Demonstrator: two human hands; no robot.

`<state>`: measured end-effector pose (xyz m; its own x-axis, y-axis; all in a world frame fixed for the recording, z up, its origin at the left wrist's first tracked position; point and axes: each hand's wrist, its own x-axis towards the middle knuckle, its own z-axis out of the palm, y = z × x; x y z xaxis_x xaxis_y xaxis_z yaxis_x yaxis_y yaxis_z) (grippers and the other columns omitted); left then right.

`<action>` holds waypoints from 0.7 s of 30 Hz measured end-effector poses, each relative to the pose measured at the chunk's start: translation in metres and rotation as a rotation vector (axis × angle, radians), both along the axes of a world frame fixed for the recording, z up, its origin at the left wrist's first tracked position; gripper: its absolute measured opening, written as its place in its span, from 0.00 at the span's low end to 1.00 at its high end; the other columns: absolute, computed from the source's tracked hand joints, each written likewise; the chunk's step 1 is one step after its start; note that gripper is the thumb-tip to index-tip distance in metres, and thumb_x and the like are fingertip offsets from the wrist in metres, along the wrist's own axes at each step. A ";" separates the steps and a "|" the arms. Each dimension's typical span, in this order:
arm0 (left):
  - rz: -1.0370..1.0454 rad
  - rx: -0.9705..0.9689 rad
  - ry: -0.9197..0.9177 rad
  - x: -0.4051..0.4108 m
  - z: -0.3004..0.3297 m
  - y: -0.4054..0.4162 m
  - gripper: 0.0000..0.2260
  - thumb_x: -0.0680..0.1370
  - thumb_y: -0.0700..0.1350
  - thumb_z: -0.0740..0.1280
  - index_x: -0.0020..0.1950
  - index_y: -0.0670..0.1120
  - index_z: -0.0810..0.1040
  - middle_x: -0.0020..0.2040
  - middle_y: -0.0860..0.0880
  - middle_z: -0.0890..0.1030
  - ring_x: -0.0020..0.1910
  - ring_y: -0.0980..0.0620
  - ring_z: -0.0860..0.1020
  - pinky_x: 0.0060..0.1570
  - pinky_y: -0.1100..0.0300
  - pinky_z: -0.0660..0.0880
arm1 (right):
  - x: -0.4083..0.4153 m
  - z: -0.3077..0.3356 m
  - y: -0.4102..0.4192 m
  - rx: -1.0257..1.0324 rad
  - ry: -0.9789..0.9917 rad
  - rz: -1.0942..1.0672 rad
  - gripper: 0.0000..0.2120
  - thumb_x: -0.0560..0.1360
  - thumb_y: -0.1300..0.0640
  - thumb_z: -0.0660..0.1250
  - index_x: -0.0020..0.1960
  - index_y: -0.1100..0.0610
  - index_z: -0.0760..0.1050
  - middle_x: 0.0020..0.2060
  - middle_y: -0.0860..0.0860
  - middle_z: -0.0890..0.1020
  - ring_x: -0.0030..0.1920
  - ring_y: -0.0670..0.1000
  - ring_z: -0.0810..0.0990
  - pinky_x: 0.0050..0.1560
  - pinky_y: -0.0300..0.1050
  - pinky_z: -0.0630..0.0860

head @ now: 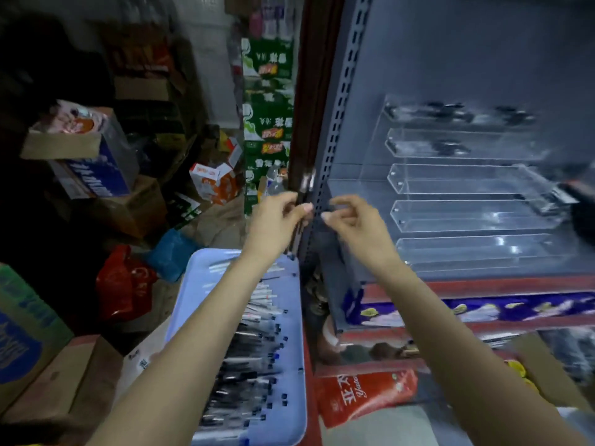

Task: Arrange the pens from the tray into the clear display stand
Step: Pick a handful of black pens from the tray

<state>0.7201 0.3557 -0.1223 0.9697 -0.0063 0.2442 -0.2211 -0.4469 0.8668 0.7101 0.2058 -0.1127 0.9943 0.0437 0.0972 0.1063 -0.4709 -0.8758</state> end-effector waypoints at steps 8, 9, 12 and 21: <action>-0.209 0.311 -0.175 -0.004 0.056 -0.149 0.04 0.77 0.43 0.66 0.46 0.47 0.80 0.38 0.51 0.78 0.41 0.51 0.76 0.40 0.59 0.66 | -0.001 0.063 -0.161 0.194 -0.191 0.068 0.12 0.74 0.73 0.61 0.51 0.61 0.78 0.41 0.55 0.80 0.37 0.39 0.81 0.42 0.31 0.77; -0.201 0.318 -0.181 -0.002 0.062 -0.167 0.04 0.77 0.44 0.66 0.47 0.47 0.80 0.39 0.50 0.79 0.41 0.51 0.76 0.39 0.59 0.65 | 0.000 0.068 -0.181 0.194 -0.194 0.071 0.10 0.74 0.73 0.63 0.48 0.62 0.78 0.40 0.56 0.81 0.35 0.39 0.81 0.41 0.31 0.78; -0.131 0.385 -0.224 0.007 0.072 -0.211 0.07 0.78 0.46 0.65 0.49 0.45 0.80 0.41 0.47 0.78 0.42 0.48 0.75 0.40 0.57 0.65 | 0.007 0.079 -0.236 0.238 -0.198 0.047 0.06 0.73 0.71 0.66 0.44 0.61 0.78 0.35 0.54 0.80 0.29 0.40 0.80 0.37 0.30 0.77; 0.041 0.480 -0.177 0.034 0.094 -0.243 0.10 0.80 0.38 0.56 0.55 0.44 0.75 0.39 0.50 0.65 0.38 0.51 0.67 0.41 0.63 0.59 | 0.067 0.098 -0.317 0.384 -0.229 -0.130 0.04 0.75 0.67 0.66 0.45 0.61 0.80 0.36 0.50 0.82 0.35 0.44 0.82 0.46 0.34 0.79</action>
